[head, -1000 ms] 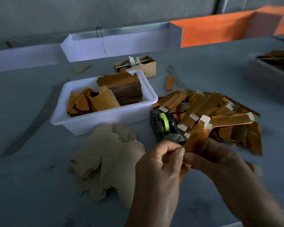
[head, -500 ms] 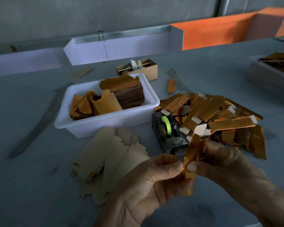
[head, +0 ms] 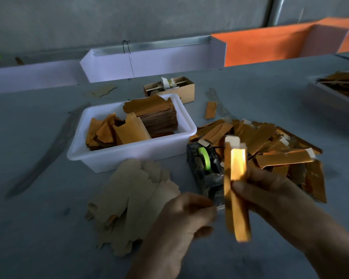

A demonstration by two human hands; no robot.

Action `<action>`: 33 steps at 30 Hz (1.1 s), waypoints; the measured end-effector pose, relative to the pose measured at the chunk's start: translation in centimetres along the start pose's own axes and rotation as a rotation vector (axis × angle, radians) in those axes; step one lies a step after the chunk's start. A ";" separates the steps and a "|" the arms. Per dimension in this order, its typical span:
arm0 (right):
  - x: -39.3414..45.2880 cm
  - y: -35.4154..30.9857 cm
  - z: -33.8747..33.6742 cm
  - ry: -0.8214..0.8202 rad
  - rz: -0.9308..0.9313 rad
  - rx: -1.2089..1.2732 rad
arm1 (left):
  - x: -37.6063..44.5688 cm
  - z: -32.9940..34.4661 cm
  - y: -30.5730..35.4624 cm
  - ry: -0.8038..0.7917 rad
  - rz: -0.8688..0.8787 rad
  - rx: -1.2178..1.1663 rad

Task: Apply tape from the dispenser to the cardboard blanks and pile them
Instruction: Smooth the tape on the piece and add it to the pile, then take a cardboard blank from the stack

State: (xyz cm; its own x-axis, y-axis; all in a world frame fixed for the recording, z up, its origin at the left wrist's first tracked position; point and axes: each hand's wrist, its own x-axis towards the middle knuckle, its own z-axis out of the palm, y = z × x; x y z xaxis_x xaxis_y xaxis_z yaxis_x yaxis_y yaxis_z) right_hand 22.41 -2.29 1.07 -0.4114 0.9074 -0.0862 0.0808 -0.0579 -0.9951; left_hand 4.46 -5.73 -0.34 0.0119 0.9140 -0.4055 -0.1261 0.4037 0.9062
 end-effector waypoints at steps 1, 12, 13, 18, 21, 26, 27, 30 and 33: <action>0.6 -0.6 -0.9 0.092 0.076 0.061 | 0.2 -0.4 -0.4 0.212 0.108 0.220; 3.4 -1.3 -5.9 0.994 0.041 -0.442 | 1.7 -3.6 -1.2 0.624 0.126 1.241; 2.9 -0.9 -5.0 0.965 -0.011 -0.478 | 1.9 -3.8 -1.2 0.610 0.124 1.140; 0.0 0.8 -1.2 0.812 -0.175 -0.489 | 1.9 -5.0 -0.8 0.645 0.146 0.801; -0.8 0.7 0.1 0.759 -0.203 -0.485 | 1.4 -5.5 -0.2 0.709 0.196 0.801; -1.1 0.4 1.5 0.712 -0.221 -0.560 | 0.8 -6.0 0.7 0.738 0.306 0.903; -1.2 0.3 1.9 0.682 -0.213 -0.545 | 0.5 -6.1 1.1 0.779 0.339 0.948; -1.5 0.5 3.1 0.554 -0.129 -0.382 | -0.6 -5.6 2.5 0.794 0.407 0.739; -1.4 0.4 4.4 0.326 0.031 -0.036 | -1.6 -3.6 3.6 0.446 0.272 0.181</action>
State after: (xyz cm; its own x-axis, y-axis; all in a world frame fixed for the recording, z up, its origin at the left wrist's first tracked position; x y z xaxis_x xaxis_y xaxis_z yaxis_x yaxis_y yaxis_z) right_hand 19.02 -5.39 0.54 -0.0959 0.9913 -0.0905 0.1229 -0.0784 -0.9893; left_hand 0.42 -5.85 3.14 -0.4233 0.8967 -0.1293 0.1074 0.1914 0.9756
